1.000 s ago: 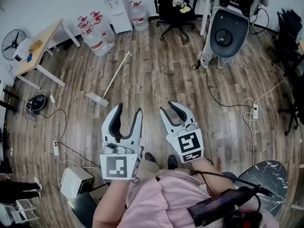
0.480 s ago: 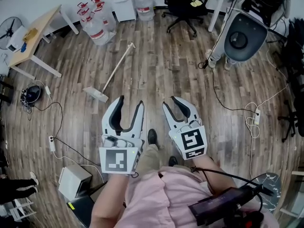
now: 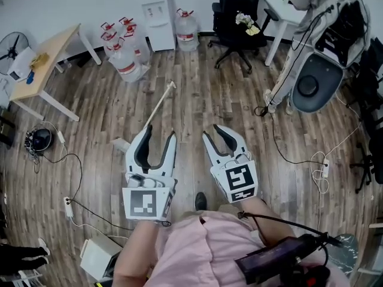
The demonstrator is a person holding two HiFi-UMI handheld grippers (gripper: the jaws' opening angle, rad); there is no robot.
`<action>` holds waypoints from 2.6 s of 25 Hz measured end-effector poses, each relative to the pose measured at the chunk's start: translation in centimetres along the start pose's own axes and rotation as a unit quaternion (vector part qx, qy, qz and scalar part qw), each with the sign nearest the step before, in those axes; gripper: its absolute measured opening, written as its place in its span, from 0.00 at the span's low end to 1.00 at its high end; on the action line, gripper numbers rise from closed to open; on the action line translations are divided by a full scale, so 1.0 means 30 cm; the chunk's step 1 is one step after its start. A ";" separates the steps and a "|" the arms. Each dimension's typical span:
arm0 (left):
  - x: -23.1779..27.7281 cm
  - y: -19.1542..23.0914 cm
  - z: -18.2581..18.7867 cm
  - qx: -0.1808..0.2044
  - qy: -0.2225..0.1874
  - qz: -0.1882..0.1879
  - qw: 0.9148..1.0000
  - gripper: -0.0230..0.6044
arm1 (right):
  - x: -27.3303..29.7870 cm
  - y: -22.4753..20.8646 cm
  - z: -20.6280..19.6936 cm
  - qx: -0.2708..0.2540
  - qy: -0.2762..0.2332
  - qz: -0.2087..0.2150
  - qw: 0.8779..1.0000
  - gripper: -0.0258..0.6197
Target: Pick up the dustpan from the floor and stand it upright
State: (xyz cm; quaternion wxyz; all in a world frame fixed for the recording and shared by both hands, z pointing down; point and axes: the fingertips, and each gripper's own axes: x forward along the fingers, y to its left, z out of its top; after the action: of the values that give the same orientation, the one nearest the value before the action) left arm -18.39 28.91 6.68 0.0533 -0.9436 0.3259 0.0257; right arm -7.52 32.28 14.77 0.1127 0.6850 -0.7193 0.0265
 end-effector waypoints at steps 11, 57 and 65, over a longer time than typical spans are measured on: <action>0.154 0.088 -0.119 -0.033 0.011 -0.024 0.999 0.37 | 0.115 -0.106 -0.038 -0.012 0.031 -0.030 0.999 0.22; 1.780 0.649 -0.506 -0.009 0.109 -0.019 0.994 0.37 | 1.653 -1.144 0.040 0.037 0.021 0.007 0.999 0.20; 1.967 0.826 -0.689 -0.024 0.145 -0.050 0.988 0.37 | 1.905 -1.170 -0.049 0.050 0.051 -0.007 0.997 0.20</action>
State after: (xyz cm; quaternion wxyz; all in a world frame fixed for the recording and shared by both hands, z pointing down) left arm 12.98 -29.02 20.21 -0.0158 -0.9534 0.2821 -0.1063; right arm 25.39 -25.51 23.45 0.1155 0.6922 -0.7058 0.0963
